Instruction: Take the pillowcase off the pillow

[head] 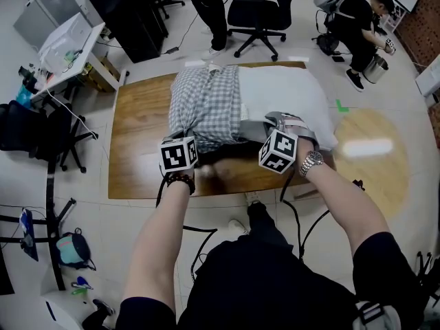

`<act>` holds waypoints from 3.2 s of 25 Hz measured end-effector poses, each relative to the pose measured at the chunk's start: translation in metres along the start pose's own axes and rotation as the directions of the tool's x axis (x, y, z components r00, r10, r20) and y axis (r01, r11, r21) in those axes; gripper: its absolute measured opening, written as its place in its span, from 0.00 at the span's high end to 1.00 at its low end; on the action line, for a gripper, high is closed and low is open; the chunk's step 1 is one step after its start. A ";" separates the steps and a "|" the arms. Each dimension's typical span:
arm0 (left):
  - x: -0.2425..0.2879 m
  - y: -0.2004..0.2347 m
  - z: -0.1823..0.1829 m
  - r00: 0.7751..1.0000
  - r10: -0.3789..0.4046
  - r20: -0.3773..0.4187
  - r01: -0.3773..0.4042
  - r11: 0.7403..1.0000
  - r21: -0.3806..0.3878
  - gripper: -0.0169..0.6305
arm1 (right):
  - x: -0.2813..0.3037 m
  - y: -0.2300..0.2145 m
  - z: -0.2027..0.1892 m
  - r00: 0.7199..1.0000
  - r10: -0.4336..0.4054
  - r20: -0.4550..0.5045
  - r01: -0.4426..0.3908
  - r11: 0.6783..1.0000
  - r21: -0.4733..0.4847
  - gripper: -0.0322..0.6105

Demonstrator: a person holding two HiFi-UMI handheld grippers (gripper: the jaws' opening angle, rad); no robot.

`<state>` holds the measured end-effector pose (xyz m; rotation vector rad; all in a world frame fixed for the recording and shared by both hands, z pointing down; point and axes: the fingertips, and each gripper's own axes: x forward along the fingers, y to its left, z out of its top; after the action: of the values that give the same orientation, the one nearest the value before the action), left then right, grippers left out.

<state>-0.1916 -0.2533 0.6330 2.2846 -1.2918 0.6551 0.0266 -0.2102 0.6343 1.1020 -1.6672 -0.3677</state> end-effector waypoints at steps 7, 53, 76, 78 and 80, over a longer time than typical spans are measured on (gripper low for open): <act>-0.015 0.020 0.006 0.999 0.027 0.031 -0.026 0.999 -0.024 0.95 | -0.020 -0.007 -0.004 1.000 -0.019 0.009 0.019 1.000 0.002 0.92; -0.078 0.014 0.008 0.987 0.128 0.100 -0.135 0.988 0.071 0.84 | -0.105 0.048 0.010 0.943 0.172 0.283 -0.190 0.981 0.036 0.60; -0.069 -0.051 0.071 0.996 0.006 0.091 -0.035 0.947 0.320 0.82 | -0.107 -0.011 0.029 0.941 0.187 0.283 -0.219 0.972 0.087 0.60; -0.060 -0.059 0.080 0.997 -0.018 0.076 -0.009 0.939 0.344 0.81 | -0.100 -0.020 0.028 0.940 0.193 0.281 -0.227 0.969 0.096 0.60; -0.050 -0.065 0.092 0.997 -0.041 0.061 0.016 0.932 0.362 0.80 | -0.092 -0.033 0.029 0.939 0.202 0.278 -0.238 0.966 0.105 0.60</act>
<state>-0.1403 -0.2421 0.5213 2.6342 -1.2484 0.8747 0.0190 -0.1615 0.5458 0.9827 -2.0590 -0.2670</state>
